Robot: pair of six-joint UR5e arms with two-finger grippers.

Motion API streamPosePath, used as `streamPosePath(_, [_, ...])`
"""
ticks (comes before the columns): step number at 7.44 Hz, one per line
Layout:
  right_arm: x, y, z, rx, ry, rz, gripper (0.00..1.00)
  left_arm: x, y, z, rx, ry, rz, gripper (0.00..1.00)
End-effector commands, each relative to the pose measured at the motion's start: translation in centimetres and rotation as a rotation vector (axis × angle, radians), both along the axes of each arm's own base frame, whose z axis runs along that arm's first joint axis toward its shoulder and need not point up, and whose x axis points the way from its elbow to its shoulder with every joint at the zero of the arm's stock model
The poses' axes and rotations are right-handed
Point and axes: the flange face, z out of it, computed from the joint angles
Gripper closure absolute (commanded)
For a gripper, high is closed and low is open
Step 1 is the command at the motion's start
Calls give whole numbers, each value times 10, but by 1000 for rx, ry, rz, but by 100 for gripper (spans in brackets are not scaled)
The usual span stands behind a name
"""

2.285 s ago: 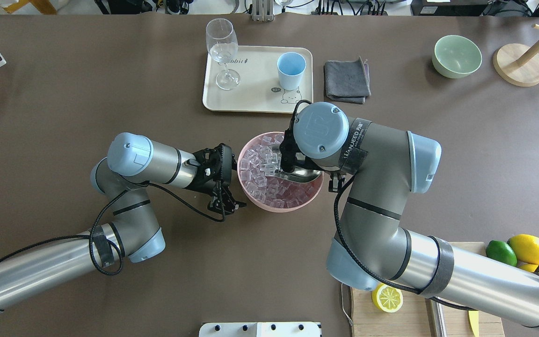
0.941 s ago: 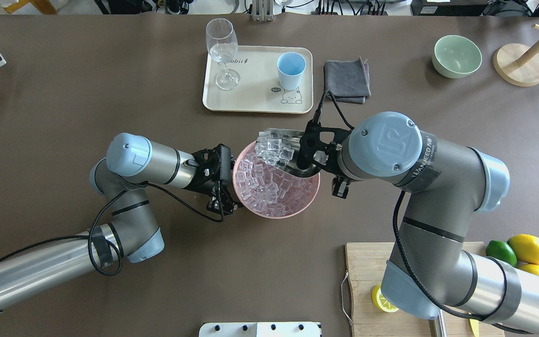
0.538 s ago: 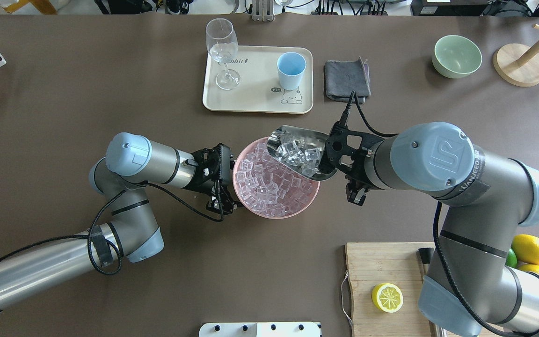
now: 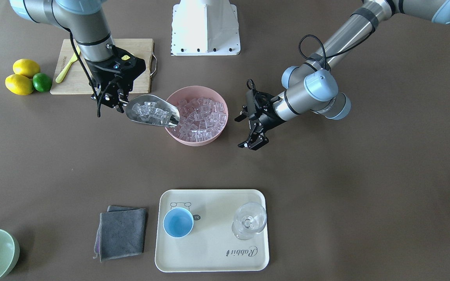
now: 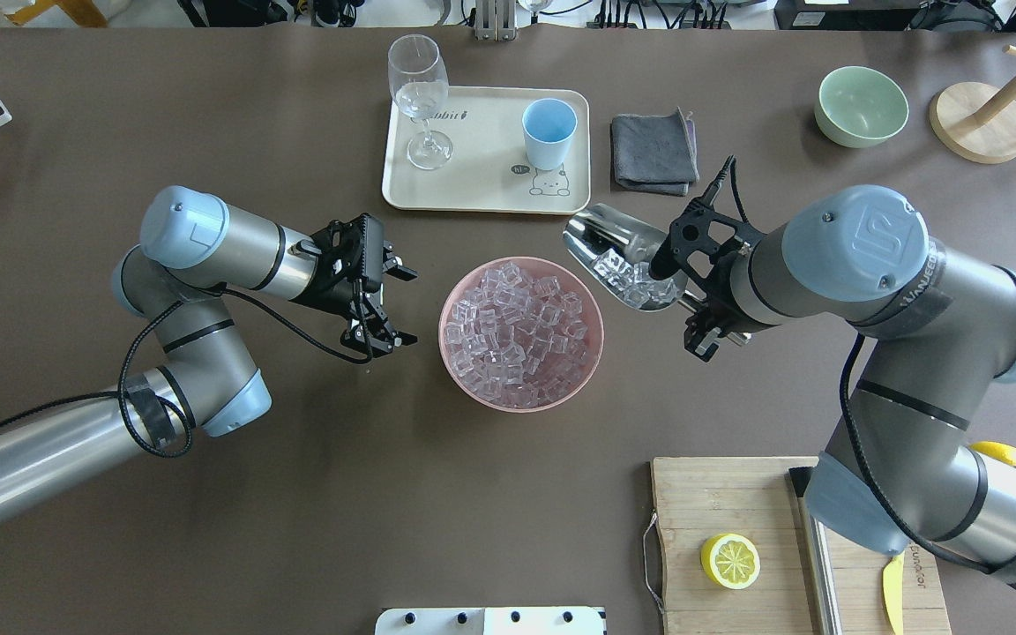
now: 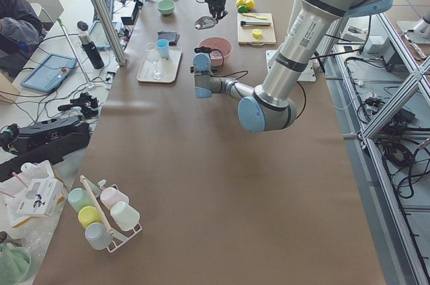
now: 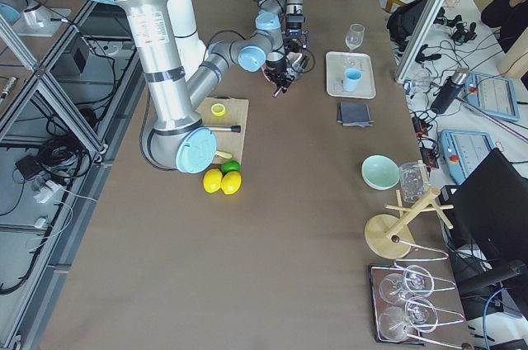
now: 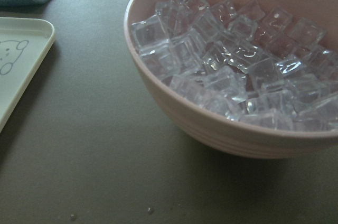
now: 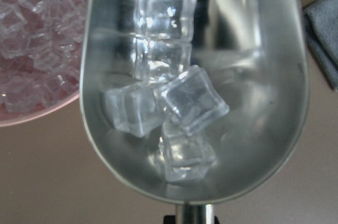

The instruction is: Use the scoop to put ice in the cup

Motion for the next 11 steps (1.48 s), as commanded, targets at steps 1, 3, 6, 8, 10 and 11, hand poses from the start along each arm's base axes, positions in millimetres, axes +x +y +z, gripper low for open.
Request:
streamPosePath(1, [10,-92,25,-247,-26,48,100,-55,-45,23,-67,-58,-16,2])
streamPosePath(3, [3,-119,-1,-382,55,62,100,-107,-80,39,-126,-91,-35,2])
streamPosePath(6, [-15,-166,-51,-586,155,78,100,-167,-121,73,-278,-195,-103,2])
streamPosePath(8, [-35,-225,-52,-658,216,107,100,-194,-139,88,-358,-244,-145,2])
streamPosePath(10, [-39,-254,-78,-673,219,111,100,-210,-145,102,-400,-268,-169,2])
streamPosePath(11, [-36,-257,-97,-693,218,114,100,-218,-150,105,-424,-280,-181,2])
